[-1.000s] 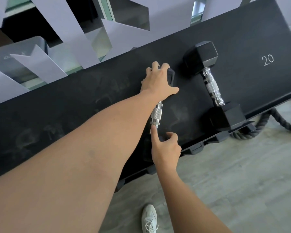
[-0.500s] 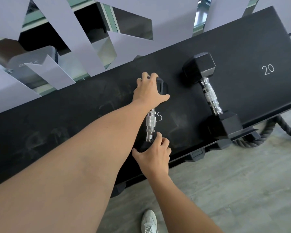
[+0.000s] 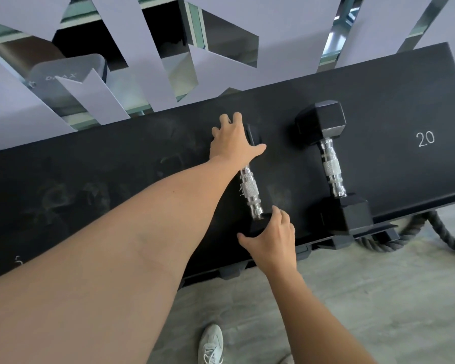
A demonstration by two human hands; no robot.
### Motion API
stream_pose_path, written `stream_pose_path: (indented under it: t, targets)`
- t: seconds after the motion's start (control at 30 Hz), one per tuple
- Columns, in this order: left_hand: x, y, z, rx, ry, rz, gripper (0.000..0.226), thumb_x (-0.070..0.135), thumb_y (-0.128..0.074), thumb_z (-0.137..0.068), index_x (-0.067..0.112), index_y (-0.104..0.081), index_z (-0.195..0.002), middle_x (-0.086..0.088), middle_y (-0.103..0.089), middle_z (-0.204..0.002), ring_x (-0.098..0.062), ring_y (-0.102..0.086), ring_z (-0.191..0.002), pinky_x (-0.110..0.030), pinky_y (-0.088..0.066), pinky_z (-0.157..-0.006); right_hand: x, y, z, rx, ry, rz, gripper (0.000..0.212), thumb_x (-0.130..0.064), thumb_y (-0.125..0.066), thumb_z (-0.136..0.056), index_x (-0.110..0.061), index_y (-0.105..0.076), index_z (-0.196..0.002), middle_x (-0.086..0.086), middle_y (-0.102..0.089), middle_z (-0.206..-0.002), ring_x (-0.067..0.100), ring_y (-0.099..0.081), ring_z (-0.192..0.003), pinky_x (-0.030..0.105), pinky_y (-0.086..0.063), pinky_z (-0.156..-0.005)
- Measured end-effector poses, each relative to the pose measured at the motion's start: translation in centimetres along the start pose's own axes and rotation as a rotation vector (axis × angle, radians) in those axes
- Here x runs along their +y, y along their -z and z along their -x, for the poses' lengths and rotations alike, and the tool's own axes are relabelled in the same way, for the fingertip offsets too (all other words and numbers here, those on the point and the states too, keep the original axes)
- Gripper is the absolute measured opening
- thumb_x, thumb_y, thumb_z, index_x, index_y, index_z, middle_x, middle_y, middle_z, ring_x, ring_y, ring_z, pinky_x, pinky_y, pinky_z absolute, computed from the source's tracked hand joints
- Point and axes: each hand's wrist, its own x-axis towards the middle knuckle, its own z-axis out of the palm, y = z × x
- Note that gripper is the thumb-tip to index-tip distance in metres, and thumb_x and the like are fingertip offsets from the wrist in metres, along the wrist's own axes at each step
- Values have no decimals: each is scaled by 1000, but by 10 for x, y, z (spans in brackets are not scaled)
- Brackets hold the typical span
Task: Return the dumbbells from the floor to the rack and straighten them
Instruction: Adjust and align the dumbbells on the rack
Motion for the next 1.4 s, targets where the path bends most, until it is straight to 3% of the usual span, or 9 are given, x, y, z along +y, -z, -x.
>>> stream_pose_path:
  t: [0.3, 0.7, 0.9, 1.1, 1.2, 1.4]
  targets:
    - [-6, -1, -4, -35, -75, -6, 89, 61, -73, -74, 13, -37, -140, -8, -51, -136, -34, -47, -121, -40, -50, -80, 4, -7, 1, 18, 17, -46, 107, -51, -80, -73, -9, -24, -154, 7, -35, -155, 33, -32, -139, 44, -33, -116]
    - [-6, -1, -7, -25, -127, -50, 86, 58, -74, -75, 13, -39, -140, -8, -51, -138, -32, -48, -122, -41, -52, -85, -4, -25, 2, 35, 15, -76, 99, -53, -77, -75, -10, -32, -152, 6, -37, -155, 29, -37, -136, 40, -32, -116]
    - [-7, -2, -4, -5, -114, -44, 86, 58, -73, -75, 15, -38, -140, -4, -49, -138, -31, -45, -119, -36, -46, -73, -5, -25, 9, 78, 33, -92, 94, -52, -78, -75, -11, -36, -149, 3, -40, -153, 25, -38, -135, 37, -33, -114]
    - [-19, -4, 5, 45, -43, -52, 86, 63, -70, -73, 14, -39, -138, -4, -51, -133, -32, -44, -114, -44, -55, -75, 1, -27, 12, 83, 105, -54, 87, -49, -80, -74, -8, -43, -141, 4, -45, -147, 28, -40, -129, 38, -36, -112]
    - [-28, -5, 8, 92, -33, -60, 82, 65, -68, -72, 14, -42, -132, -3, -53, -127, -31, -45, -109, -37, -47, -63, 3, -27, 11, 56, 128, -54, 88, -50, -80, -74, -9, -41, -142, 3, -43, -148, 27, -37, -132, 37, -35, -113]
    - [-29, -5, 10, 112, -31, -68, 80, 65, -68, -71, 14, -43, -129, -3, -54, -123, -31, -45, -106, -35, -41, -60, 6, -30, 10, 64, 133, -67, 90, -51, -80, -73, -10, -41, -143, 1, -43, -148, 27, -38, -130, 37, -38, -111]
